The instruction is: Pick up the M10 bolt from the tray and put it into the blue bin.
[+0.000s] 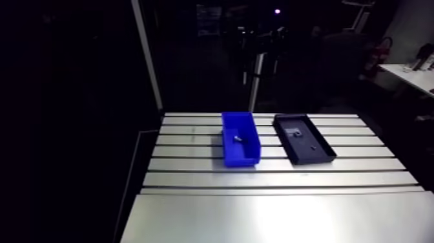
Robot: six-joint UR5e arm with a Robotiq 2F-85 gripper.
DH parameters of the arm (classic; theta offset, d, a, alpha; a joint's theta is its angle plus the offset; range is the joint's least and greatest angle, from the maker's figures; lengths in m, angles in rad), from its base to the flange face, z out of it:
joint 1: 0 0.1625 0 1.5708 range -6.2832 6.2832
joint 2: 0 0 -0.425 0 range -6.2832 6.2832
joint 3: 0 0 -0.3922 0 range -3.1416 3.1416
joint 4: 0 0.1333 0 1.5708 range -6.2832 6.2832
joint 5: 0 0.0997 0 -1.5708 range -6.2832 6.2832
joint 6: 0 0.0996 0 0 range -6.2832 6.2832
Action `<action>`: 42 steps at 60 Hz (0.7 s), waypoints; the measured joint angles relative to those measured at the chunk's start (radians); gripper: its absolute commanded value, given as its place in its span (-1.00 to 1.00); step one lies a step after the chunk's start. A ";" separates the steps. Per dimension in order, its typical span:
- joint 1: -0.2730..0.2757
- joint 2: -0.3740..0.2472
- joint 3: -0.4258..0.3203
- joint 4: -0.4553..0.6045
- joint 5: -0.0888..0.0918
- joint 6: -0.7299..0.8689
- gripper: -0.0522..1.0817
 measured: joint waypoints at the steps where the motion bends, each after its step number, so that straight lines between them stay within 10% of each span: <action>1: -0.003 -0.001 -0.002 0.004 0.001 0.017 -0.90; 42: -0.103 -0.094 -0.061 0.175 0.071 0.414 -0.90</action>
